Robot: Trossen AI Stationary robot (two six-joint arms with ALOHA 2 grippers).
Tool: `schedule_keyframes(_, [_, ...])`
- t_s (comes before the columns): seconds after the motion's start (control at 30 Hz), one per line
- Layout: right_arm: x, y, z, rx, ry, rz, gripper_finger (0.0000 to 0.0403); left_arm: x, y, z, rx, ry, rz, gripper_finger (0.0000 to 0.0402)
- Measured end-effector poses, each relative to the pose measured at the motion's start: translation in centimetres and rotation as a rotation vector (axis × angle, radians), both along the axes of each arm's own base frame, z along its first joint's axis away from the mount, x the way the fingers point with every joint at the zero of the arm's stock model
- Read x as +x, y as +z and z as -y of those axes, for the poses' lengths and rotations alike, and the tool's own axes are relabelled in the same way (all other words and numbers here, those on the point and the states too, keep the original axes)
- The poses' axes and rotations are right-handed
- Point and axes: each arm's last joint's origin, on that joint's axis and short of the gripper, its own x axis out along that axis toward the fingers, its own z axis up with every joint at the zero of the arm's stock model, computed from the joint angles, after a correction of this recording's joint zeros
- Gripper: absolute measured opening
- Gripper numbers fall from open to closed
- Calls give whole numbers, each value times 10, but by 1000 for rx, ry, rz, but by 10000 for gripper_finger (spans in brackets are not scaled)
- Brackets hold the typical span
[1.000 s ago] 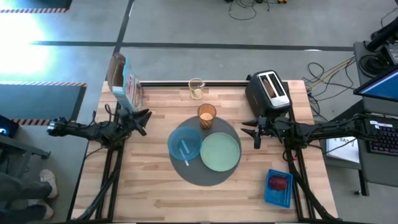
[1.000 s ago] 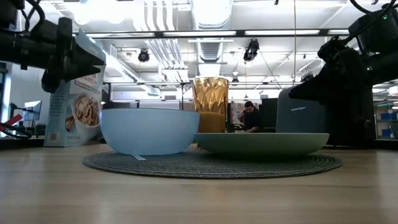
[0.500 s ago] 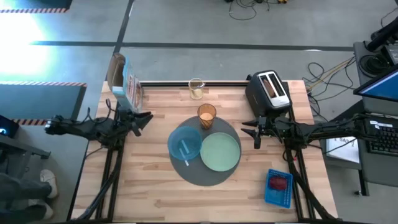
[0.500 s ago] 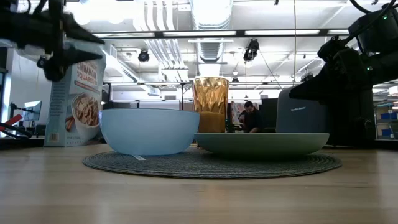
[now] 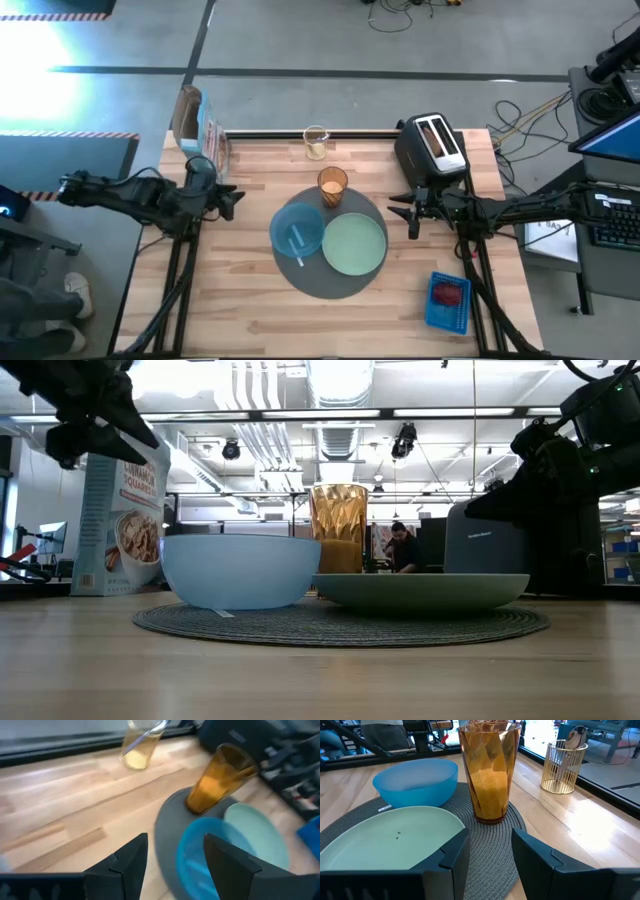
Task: Arrange a breakfast setting
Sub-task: Pour the cereal from the cereal box into a blue bowl
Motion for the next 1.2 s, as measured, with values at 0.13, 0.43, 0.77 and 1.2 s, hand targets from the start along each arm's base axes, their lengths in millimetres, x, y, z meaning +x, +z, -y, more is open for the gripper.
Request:
schedule_keyframes(0.13, [0, 0, 0, 0, 0, 0, 134, 3, 7, 1, -11, 30, -97, 176])
schedule_keyframes(0.43, [0, 0, 0, -1, 0, -1, 134, 8, 2, 7, -168, -13, -398, 176])
schedule_keyframes(0.77, [0, 0, 0, 0, 0, -1, 134, 15, -21, 8, -162, 119, -633, 176])
schedule_keyframes(1.2, [0, 0, 0, 1, 0, 0, 134, 25, -42, 8, -133, 537, -568, 231])
